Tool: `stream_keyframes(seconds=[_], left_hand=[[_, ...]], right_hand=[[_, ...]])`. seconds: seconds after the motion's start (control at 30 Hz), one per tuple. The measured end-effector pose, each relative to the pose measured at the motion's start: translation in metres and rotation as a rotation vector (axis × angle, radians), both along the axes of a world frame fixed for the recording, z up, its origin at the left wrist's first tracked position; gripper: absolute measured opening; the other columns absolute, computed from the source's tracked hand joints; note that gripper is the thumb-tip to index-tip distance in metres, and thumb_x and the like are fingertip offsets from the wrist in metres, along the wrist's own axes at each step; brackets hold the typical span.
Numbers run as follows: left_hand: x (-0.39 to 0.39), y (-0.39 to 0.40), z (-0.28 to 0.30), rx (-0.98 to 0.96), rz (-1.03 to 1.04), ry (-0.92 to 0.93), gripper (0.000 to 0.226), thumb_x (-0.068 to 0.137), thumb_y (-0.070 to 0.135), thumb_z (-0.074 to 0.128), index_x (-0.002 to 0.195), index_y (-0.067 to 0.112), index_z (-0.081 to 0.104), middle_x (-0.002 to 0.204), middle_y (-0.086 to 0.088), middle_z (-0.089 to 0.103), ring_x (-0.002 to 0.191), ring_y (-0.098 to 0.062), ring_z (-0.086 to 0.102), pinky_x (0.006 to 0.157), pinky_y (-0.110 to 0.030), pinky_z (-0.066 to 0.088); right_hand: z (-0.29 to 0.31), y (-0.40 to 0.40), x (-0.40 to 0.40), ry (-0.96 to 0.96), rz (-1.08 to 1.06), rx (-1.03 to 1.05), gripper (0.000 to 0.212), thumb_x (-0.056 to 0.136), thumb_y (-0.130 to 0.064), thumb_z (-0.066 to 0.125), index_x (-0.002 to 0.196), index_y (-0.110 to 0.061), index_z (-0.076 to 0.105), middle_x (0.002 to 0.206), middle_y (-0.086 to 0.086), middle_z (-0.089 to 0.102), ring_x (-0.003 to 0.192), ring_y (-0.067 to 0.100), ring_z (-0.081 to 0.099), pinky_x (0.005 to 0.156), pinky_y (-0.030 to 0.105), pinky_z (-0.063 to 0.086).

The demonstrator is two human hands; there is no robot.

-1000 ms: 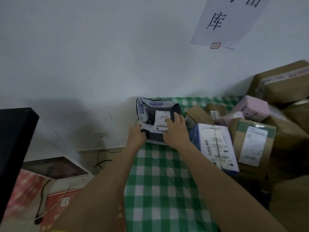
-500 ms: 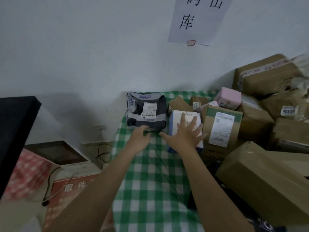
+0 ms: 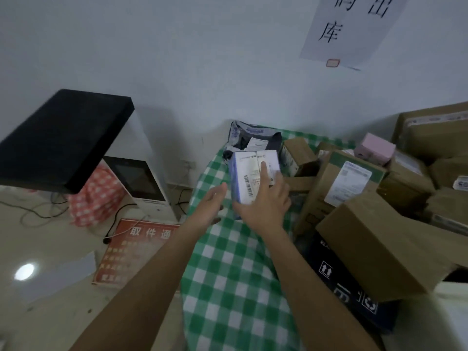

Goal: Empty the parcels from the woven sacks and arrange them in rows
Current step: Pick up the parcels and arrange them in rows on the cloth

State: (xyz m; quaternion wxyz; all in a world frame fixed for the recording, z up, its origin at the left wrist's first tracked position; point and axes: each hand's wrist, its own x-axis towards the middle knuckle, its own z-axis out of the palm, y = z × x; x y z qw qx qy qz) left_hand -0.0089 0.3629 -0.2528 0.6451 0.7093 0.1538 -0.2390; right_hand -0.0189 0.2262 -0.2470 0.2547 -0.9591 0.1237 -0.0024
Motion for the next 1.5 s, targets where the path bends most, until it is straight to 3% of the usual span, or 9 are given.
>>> stream_keyframes(seconds=[0.1,0.23,0.53,0.7,0.77,0.97,1.07,1.3,1.5], left_hand=[[-0.006,0.013,-0.006,-0.127,-0.037,0.112,0.071,0.083,0.067,0.048,0.142,0.029,0.034,0.134,0.003,0.055,0.117,-0.022,0.055,0.093,-0.044,0.049],[-0.005,0.022,-0.023,-0.117,0.035,0.169,0.072,0.085,0.045,0.066,0.144,0.031,0.026,0.121,-0.003,0.063,0.098,-0.021,0.065,0.068,-0.036,0.055],[0.055,0.049,-0.06,0.007,0.07,0.216,0.065,0.089,0.042,0.061,0.145,0.028,0.031,0.129,-0.007,0.06,0.102,-0.026,0.061,0.087,-0.042,0.05],[0.103,0.053,-0.065,0.005,0.031,0.159,0.051,0.095,0.038,0.054,0.142,0.025,0.037,0.127,-0.008,0.061,0.095,-0.023,0.063,0.069,-0.031,0.051],[0.114,0.051,-0.068,0.058,0.006,0.123,0.045,0.099,0.036,0.046,0.142,0.023,0.038,0.128,-0.009,0.061,0.098,-0.025,0.064,0.075,-0.034,0.054],[0.118,0.055,-0.086,0.324,-0.036,-0.02,0.056,0.085,0.045,0.046,0.134,0.019,0.036,0.139,-0.009,0.05,0.119,-0.029,0.055,0.093,-0.047,0.051],[0.084,0.041,-0.028,0.337,-0.051,-0.175,0.028,0.098,0.014,0.043,0.125,0.018,0.047,0.124,0.002,0.057,0.105,-0.019,0.061,0.084,-0.035,0.055],[0.01,-0.002,0.042,0.296,-0.14,-0.422,0.036,0.099,0.016,0.044,0.134,0.016,0.049,0.134,0.001,0.05,0.116,-0.012,0.049,0.095,-0.025,0.039],[-0.054,-0.057,0.077,0.209,-0.182,-0.469,0.028,0.099,0.015,0.044,0.123,0.02,0.058,0.115,0.009,0.056,0.103,-0.005,0.052,0.075,-0.008,0.039]], right_hand=[[-0.01,0.025,-0.02,-0.014,0.038,0.06,0.112,0.069,-0.062,0.065,0.152,-0.037,-0.005,0.158,0.007,0.004,0.141,0.034,0.01,0.11,0.056,0.019],[-0.019,0.032,-0.027,0.04,0.16,0.078,0.109,0.075,-0.063,0.064,0.152,-0.035,-0.009,0.16,0.004,-0.004,0.144,0.029,0.004,0.114,0.052,0.014],[-0.058,0.013,-0.007,0.299,0.138,0.152,0.071,0.097,-0.051,0.044,0.154,-0.03,0.007,0.161,0.005,-0.006,0.148,0.025,-0.001,0.117,0.046,0.011],[-0.067,0.015,0.016,0.368,0.091,0.177,0.067,0.098,-0.05,0.043,0.154,-0.03,0.01,0.162,0.003,-0.006,0.148,0.025,-0.001,0.12,0.047,0.011],[-0.064,0.018,0.022,0.356,0.075,0.19,0.067,0.099,-0.05,0.042,0.154,-0.029,0.01,0.162,0.002,-0.007,0.148,0.025,-0.001,0.119,0.046,0.01],[-0.039,0.019,0.025,0.165,0.11,0.086,0.057,0.098,-0.037,0.049,0.149,-0.023,0.029,0.16,0.007,0.007,0.147,0.027,0.006,0.12,0.045,0.015],[-0.017,0.016,0.02,0.015,0.129,0.033,0.048,0.096,-0.028,0.054,0.141,-0.018,0.044,0.155,0.01,0.025,0.142,0.03,0.017,0.116,0.047,0.023],[0.043,-0.015,-0.025,-0.376,0.175,-0.016,0.039,0.09,-0.017,0.059,0.128,-0.008,0.058,0.141,0.017,0.043,0.133,0.035,0.03,0.109,0.047,0.033],[0.092,-0.065,-0.081,-0.408,0.155,-0.143,0.04,0.09,-0.021,0.057,0.128,-0.012,0.057,0.143,0.016,0.04,0.137,0.037,0.026,0.11,0.053,0.031]])
